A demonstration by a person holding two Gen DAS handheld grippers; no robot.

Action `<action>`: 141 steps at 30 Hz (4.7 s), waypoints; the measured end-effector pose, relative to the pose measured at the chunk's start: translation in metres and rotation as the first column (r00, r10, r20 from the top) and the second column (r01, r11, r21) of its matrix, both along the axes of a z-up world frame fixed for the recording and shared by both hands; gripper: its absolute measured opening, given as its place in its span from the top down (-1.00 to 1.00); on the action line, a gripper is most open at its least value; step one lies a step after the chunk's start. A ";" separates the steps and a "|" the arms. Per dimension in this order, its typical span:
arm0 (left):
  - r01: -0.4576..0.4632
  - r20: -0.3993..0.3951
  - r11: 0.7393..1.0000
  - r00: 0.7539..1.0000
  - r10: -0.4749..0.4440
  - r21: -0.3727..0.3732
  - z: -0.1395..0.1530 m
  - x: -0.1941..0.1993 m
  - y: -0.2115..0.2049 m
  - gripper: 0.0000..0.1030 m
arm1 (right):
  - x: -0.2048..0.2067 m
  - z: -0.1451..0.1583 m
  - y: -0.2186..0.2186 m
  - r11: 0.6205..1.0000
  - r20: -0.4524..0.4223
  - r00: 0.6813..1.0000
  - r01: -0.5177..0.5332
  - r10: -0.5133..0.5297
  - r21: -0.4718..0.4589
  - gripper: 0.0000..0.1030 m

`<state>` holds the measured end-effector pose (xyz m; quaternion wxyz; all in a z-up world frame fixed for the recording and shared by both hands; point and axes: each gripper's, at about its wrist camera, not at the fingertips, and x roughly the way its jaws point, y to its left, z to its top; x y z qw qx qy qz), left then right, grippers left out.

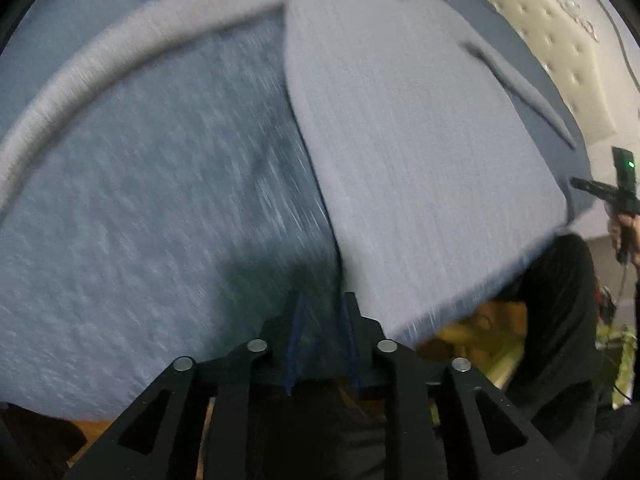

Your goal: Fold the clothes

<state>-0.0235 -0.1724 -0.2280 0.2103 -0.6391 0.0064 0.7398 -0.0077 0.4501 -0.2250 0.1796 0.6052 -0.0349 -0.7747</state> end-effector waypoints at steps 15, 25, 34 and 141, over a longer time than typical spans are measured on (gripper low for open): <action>-0.144 -0.255 0.977 0.950 0.182 0.158 0.041 -0.143 0.037 0.21 | -0.152 0.052 0.014 0.978 -0.184 0.962 0.189 -0.203 -0.089 0.12; -0.217 -0.311 0.952 0.909 0.278 0.219 0.001 -0.209 0.074 -0.05 | -0.265 0.017 -0.009 0.980 -0.171 0.965 0.197 -0.200 -0.038 -0.05; -0.250 -0.351 0.937 0.877 0.326 0.246 -0.033 -0.230 0.074 -0.30 | -0.363 -0.021 -0.028 0.978 -0.164 0.967 0.204 -0.193 0.051 -0.20; -0.235 -0.330 0.928 0.885 0.328 0.291 -0.062 -0.232 0.069 -0.30 | -0.503 -0.065 -0.184 0.949 -0.339 0.940 0.140 -0.037 0.284 0.85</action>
